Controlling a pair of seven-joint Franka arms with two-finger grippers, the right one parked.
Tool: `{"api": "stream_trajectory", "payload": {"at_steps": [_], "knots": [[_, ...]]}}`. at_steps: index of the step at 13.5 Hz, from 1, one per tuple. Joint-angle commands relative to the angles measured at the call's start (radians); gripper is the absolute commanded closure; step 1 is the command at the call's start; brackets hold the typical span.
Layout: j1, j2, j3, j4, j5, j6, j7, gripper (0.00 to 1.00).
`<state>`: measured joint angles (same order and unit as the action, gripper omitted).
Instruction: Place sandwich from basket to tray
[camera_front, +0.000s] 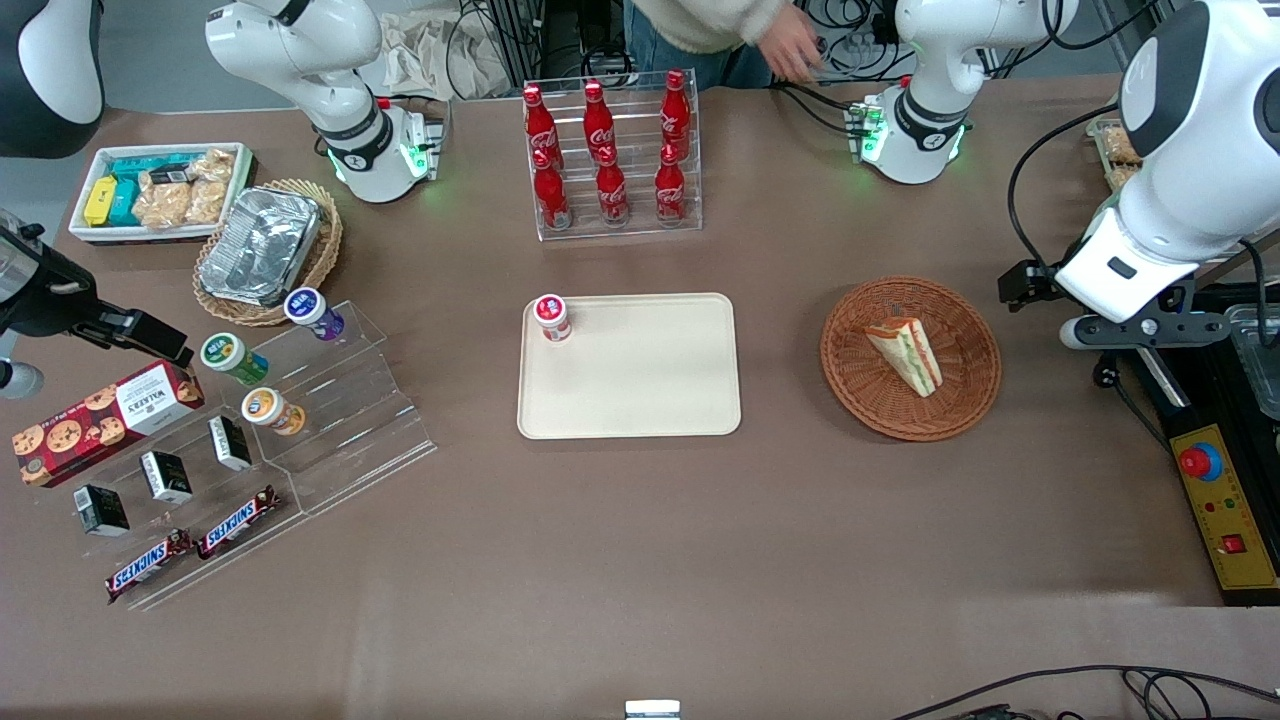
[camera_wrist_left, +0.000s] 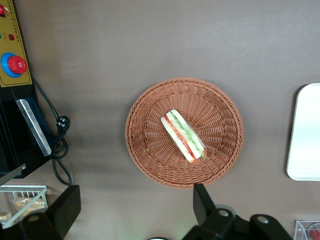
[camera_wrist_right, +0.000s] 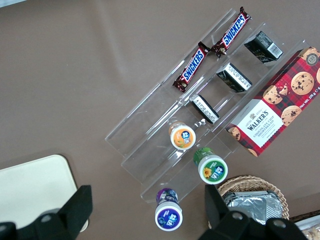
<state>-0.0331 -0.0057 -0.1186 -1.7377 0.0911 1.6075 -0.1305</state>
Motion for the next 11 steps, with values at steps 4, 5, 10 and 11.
{"api": "stream_trajectory", "payload": {"at_steps": [4, 5, 10, 11], "knots": [[0.004, -0.084, 0.007, -0.124, -0.020, 0.046, -0.066, 0.00], [0.004, -0.130, 0.007, -0.232, -0.039, 0.134, -0.086, 0.00], [-0.001, -0.212, 0.004, -0.453, -0.060, 0.331, -0.181, 0.00], [-0.001, -0.205, 0.004, -0.465, -0.077, 0.336, -0.205, 0.00]]}}
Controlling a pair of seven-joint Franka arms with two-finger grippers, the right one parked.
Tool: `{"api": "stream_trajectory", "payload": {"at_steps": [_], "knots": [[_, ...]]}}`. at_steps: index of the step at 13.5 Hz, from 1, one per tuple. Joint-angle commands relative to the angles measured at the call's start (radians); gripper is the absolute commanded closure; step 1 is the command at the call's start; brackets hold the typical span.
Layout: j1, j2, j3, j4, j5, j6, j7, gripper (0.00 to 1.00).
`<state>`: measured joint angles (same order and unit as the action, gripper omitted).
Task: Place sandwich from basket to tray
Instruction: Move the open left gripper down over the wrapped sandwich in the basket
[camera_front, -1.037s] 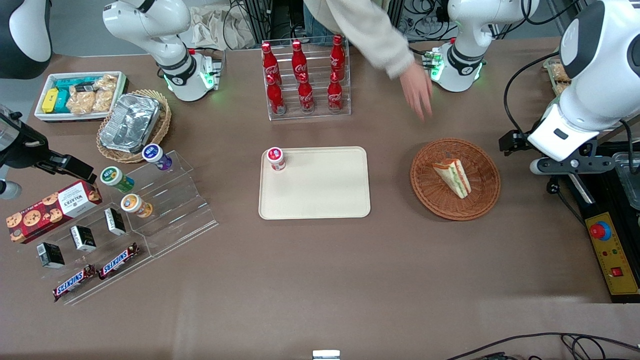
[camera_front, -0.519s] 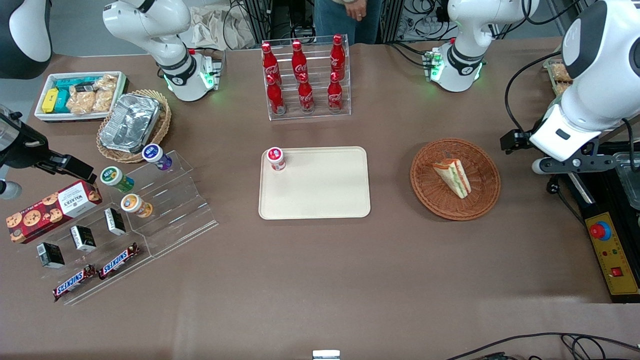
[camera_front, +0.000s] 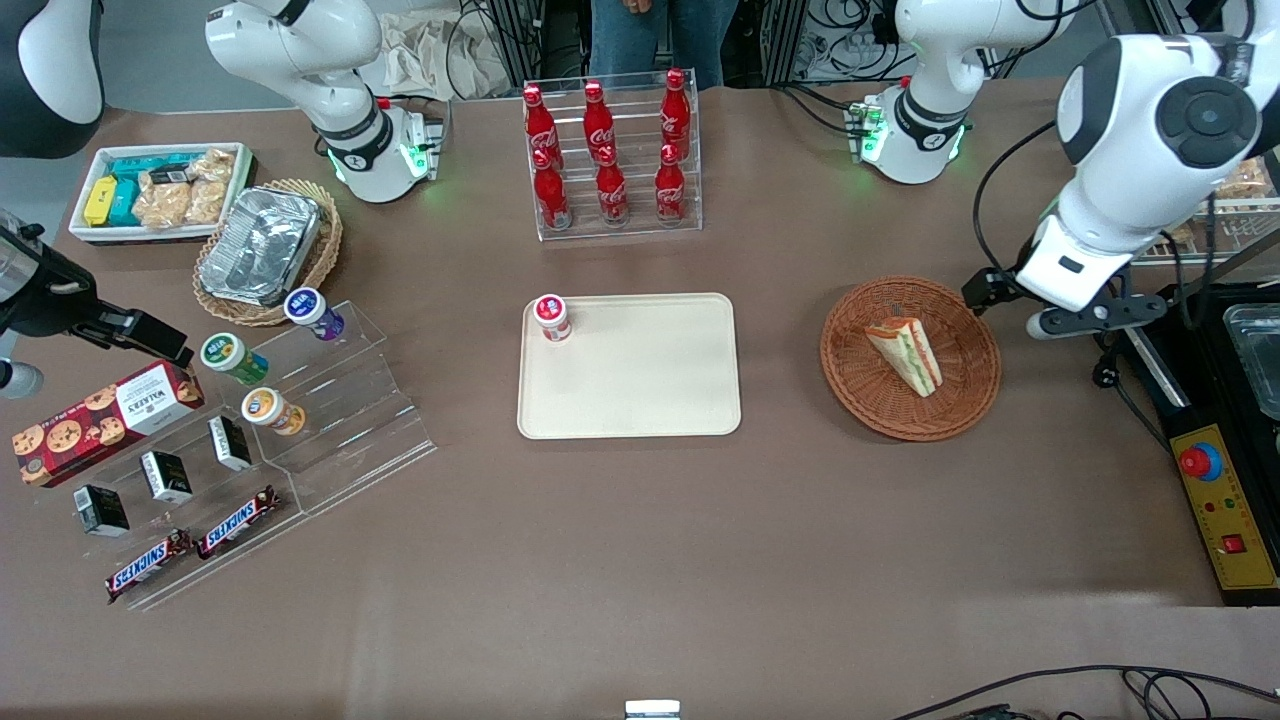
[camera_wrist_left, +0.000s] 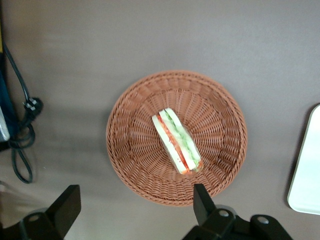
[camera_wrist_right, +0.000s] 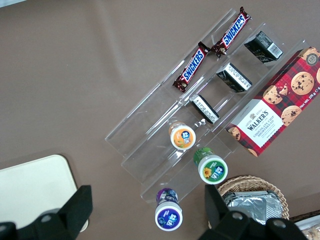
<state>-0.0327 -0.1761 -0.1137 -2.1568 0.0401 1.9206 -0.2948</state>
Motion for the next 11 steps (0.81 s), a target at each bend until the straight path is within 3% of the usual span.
{"api": "stream_trajectory", "payload": {"at_steps": [1, 6, 11], "knots": [[-0.004, -0.019, -0.001, -0.054, -0.032, 0.028, -0.068, 0.00], [-0.087, 0.133, -0.004, -0.060, -0.029, 0.104, -0.355, 0.00], [-0.088, 0.158, -0.003, -0.095, -0.023, 0.155, -0.357, 0.00]]}}
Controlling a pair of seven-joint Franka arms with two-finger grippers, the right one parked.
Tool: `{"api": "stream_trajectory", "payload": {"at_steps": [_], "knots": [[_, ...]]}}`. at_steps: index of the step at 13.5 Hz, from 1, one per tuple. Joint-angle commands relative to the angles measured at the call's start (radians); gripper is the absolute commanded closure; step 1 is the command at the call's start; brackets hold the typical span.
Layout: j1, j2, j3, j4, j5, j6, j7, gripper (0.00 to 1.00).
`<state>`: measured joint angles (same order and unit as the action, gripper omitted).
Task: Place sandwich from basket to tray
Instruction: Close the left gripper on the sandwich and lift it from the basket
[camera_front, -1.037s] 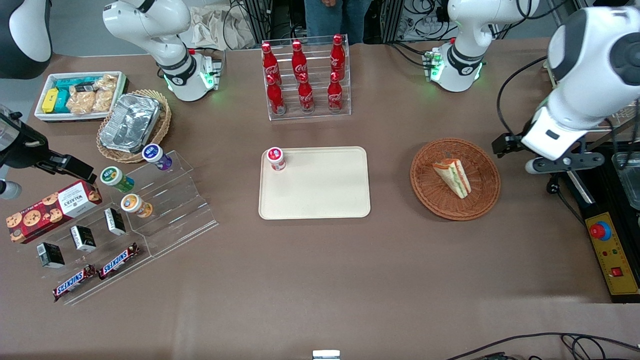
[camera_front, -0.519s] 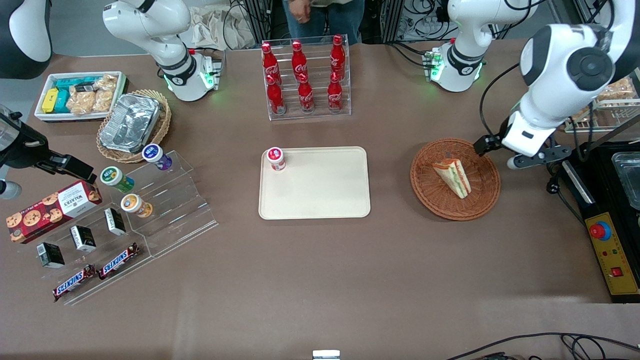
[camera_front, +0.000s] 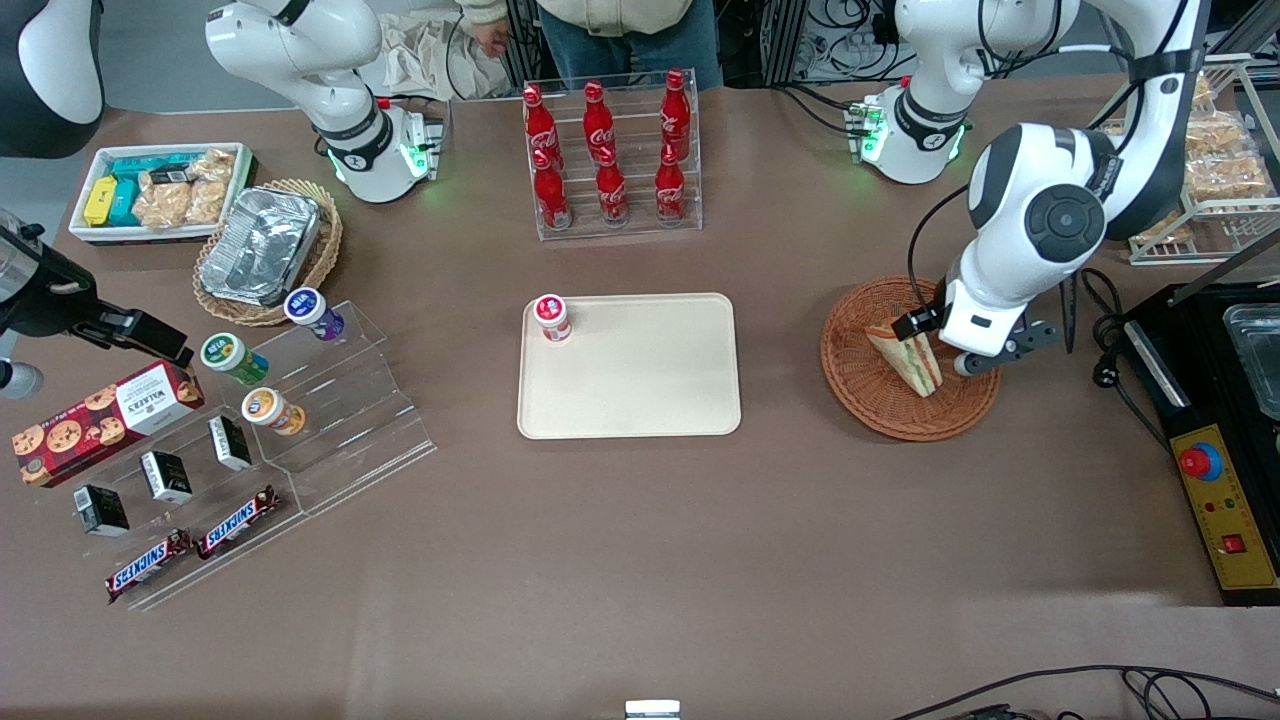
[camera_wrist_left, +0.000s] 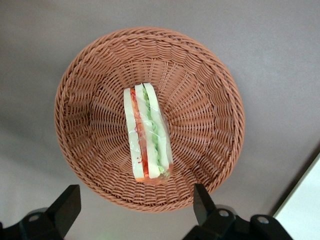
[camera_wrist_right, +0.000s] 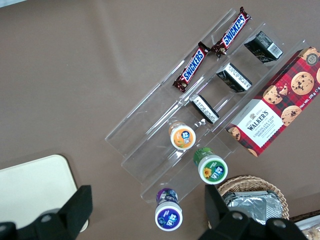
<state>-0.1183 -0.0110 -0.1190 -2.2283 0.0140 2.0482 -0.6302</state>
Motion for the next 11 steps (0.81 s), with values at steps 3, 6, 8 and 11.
{"api": "stream_trajectory", "payload": {"at_steps": [3, 6, 8, 11], "knots": [[-0.006, -0.033, 0.002, -0.215, -0.003, 0.306, -0.048, 0.00], [-0.009, 0.008, 0.002, -0.240, -0.002, 0.401, -0.161, 0.00], [-0.009, 0.014, 0.002, -0.267, 0.000, 0.431, -0.167, 0.00], [-0.011, 0.031, 0.002, -0.292, 0.003, 0.490, -0.169, 0.00]]}}
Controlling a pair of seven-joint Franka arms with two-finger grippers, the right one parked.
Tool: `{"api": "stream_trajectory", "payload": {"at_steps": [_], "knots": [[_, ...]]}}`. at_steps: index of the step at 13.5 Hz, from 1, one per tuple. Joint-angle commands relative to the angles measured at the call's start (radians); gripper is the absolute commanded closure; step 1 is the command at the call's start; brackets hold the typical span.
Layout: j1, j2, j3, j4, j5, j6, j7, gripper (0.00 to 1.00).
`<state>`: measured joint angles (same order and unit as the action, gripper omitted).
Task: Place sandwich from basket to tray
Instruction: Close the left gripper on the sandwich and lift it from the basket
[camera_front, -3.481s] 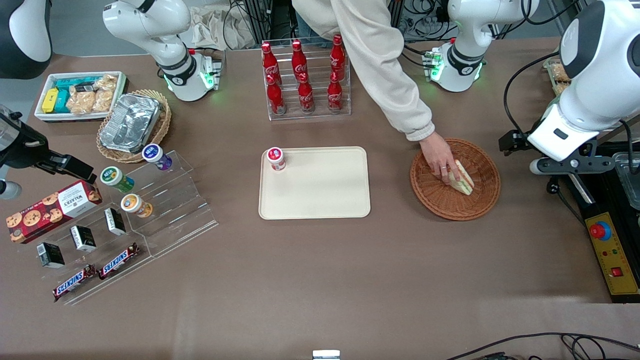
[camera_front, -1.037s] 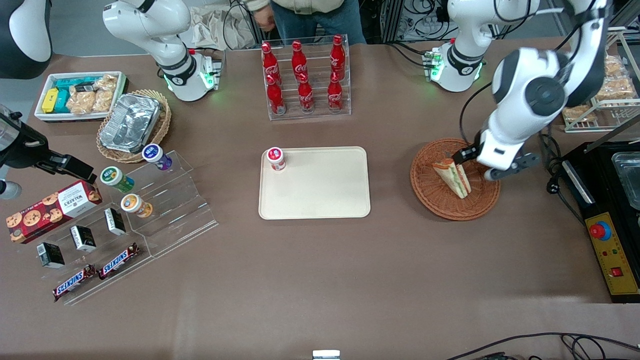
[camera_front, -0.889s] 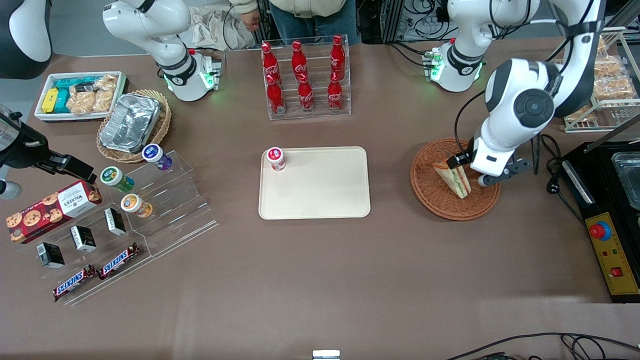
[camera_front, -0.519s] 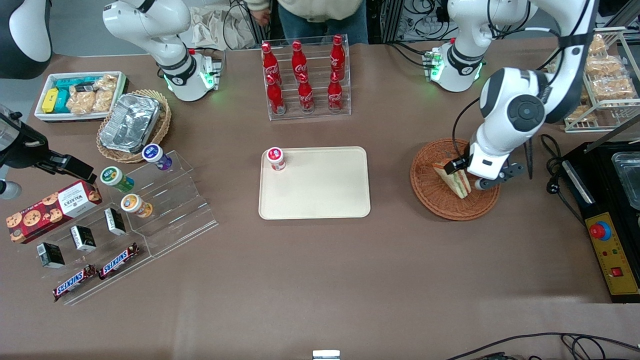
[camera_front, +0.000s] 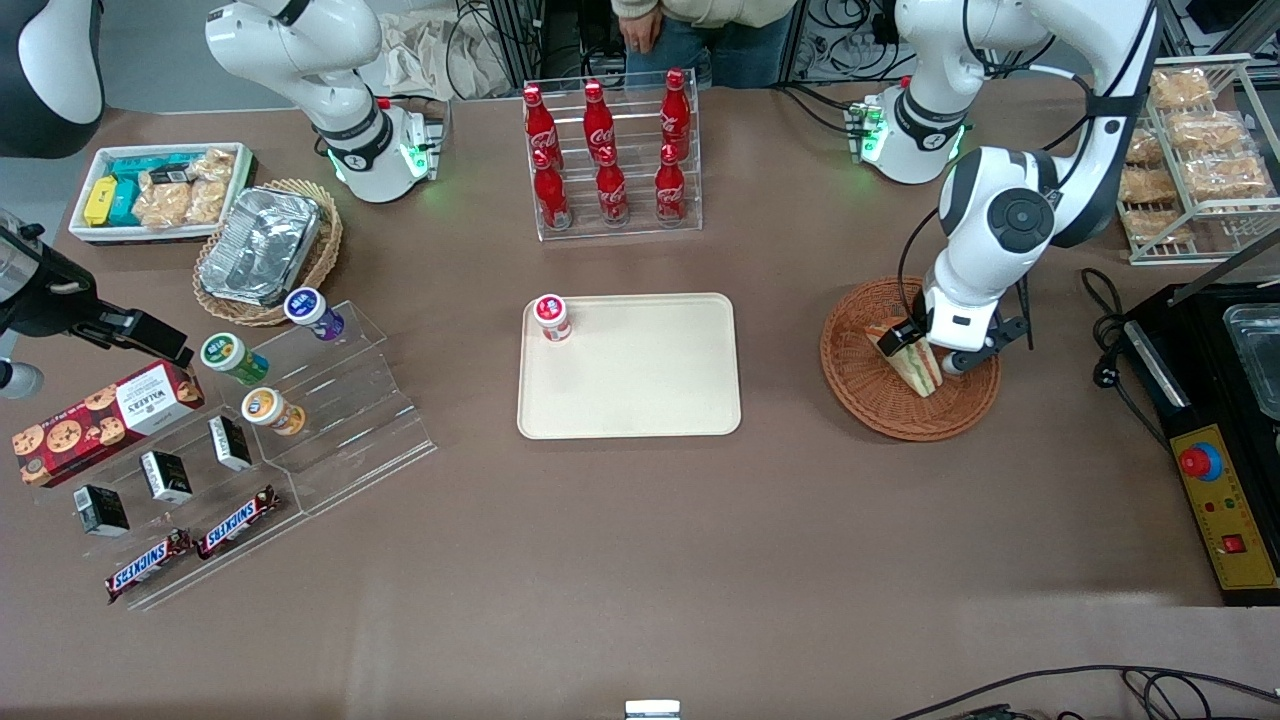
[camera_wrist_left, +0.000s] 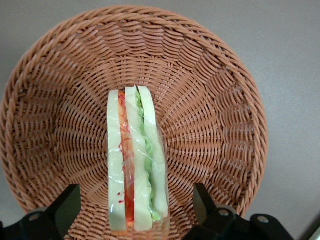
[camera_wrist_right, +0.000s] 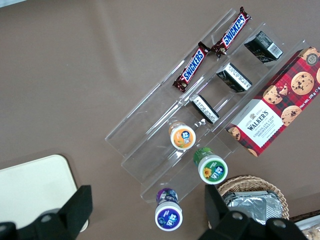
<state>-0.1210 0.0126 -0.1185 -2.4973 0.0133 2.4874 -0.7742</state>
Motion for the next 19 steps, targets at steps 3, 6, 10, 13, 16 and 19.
{"api": "stream_trajectory", "payload": {"at_steps": [3, 6, 10, 13, 16, 19], "knots": [[-0.008, 0.020, 0.002, -0.038, 0.004, 0.096, -0.027, 0.21], [-0.005, 0.018, 0.003, -0.026, 0.004, 0.093, -0.027, 0.85], [0.001, -0.020, 0.003, 0.125, 0.004, -0.172, -0.019, 1.00], [0.006, -0.003, 0.003, 0.343, 0.001, -0.437, -0.013, 1.00], [0.006, 0.001, 0.003, 0.498, 0.002, -0.611, 0.021, 1.00], [-0.002, 0.009, -0.016, 0.593, -0.004, -0.746, 0.052, 1.00]]}}
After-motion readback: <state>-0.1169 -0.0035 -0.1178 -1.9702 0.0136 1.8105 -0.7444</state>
